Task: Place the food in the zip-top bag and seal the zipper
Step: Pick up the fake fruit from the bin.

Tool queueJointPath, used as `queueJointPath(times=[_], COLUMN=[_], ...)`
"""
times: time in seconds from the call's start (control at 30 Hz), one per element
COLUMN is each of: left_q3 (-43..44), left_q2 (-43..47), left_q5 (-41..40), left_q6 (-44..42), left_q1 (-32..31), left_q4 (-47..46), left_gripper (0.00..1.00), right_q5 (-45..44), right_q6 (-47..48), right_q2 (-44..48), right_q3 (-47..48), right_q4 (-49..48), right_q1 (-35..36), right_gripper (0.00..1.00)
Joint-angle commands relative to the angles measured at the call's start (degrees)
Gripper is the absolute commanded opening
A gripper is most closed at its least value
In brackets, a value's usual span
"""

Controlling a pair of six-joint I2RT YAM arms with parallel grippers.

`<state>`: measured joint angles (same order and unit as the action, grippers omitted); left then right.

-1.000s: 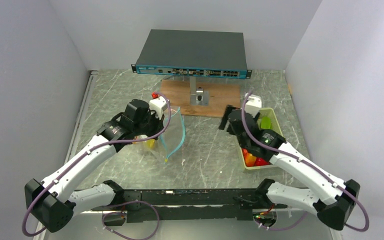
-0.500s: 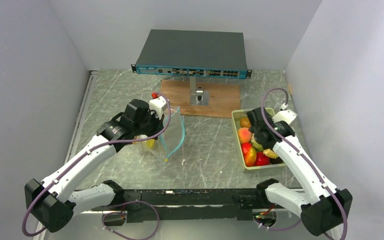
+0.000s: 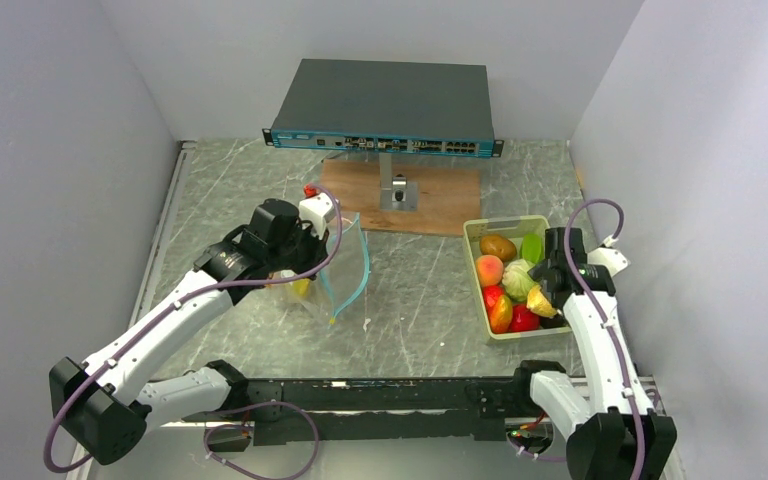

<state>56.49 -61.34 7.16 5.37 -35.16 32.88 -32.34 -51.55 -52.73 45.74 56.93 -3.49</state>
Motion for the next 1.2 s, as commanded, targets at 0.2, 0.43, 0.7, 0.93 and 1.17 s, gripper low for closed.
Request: queueJointPath(times=[0.2,0.43,0.7,0.93,1.17], left_q3=[1.82,2.08,2.22,2.22,2.16], left_q2=[0.44,-0.54,-0.88,-1.19,-1.30], left_q5=[-1.84,-2.48,-1.78,-2.15,-2.47], left_q6=[-0.20,-0.41,-0.53,-0.61,-0.62], left_q1=[-0.91,-1.15,-1.32,-1.36,-1.39], left_q4=[-0.01,0.51,0.64,0.85,0.94], left_gripper=[0.00,0.00,0.00,0.00,0.00], right_q5=[8.77,8.55,13.92,21.22,54.10], right_q6=[1.05,3.27,7.90,10.08,16.93], right_q2=[0.96,1.92,3.89,6.71,5.32], right_q3=[-6.12,-5.43,-1.89,2.03,1.06], right_q4=[-9.68,-11.47,-13.30,-15.14,-30.82], right_q1=[-0.88,-0.92,-0.91,-0.38,2.77], right_gripper=[0.92,0.71,0.31,0.13,0.09])
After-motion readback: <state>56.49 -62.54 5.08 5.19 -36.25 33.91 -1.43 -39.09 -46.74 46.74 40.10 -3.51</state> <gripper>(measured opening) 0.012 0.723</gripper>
